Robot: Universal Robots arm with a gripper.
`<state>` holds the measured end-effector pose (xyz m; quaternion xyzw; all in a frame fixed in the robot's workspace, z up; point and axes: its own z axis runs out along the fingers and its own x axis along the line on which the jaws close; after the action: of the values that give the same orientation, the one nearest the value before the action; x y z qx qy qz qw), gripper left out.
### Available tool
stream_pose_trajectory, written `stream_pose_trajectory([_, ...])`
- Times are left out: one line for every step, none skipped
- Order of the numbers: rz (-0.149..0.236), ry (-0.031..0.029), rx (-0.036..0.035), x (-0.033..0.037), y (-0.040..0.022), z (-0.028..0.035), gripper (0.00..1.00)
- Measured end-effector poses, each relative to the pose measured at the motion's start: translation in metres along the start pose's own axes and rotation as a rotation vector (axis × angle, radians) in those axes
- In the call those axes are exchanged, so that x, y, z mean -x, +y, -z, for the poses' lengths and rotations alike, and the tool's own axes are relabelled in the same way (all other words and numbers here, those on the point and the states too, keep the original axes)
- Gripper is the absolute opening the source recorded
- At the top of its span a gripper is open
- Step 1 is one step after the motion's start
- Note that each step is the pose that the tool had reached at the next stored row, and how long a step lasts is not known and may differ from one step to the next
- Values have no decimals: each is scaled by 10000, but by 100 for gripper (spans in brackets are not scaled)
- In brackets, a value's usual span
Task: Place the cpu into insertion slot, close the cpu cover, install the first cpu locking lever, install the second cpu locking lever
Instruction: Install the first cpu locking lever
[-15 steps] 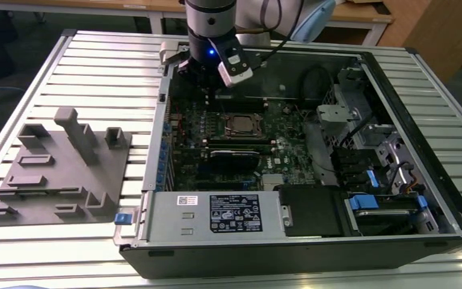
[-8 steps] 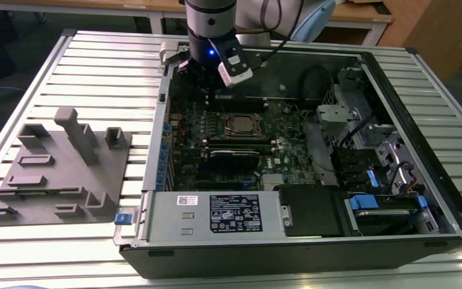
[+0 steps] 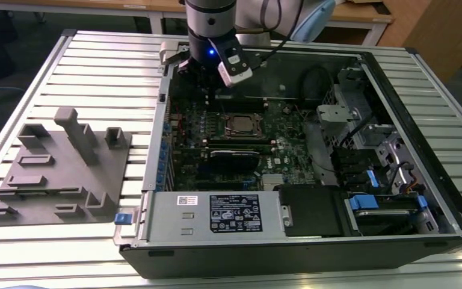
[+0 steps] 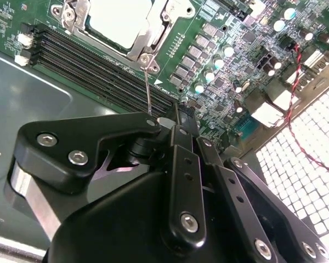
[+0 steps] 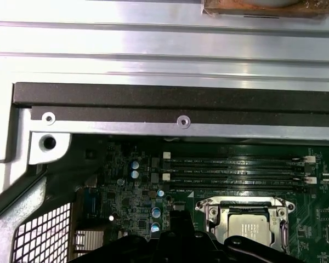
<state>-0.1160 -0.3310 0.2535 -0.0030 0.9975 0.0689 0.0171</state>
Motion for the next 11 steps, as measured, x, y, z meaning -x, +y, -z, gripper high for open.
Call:
stream_pose_trajectory([1, 0, 0, 0, 1, -2, 11])
stream_pose_trajectory([2, 0, 1, 0, 2, -4, 11])
stream_pose_trajectory([0, 0, 0, 0, 3, -6, 11])
stream_pose_trajectory([0, 0, 0, 0, 4, -10, 11])
stream_pose_trajectory([0, 0, -1, 0, 5, -12, 11])
stream_pose_trajectory([1, 1, -1, 0, 5, -14, 11])
stream_pose_trajectory([0, 0, -1, 0, 6, -18, 11])
stream_pose_trajectory([-1, 0, -1, -1, 9, -22, 11])
stream_pose_trajectory([-1, -1, 0, -1, 15, -26, 11])
stream_pose_trajectory([0, 0, 0, -1, 25, -30, 11])
stream_pose_trajectory([0, 1, -1, -1, 39, -34, 11])
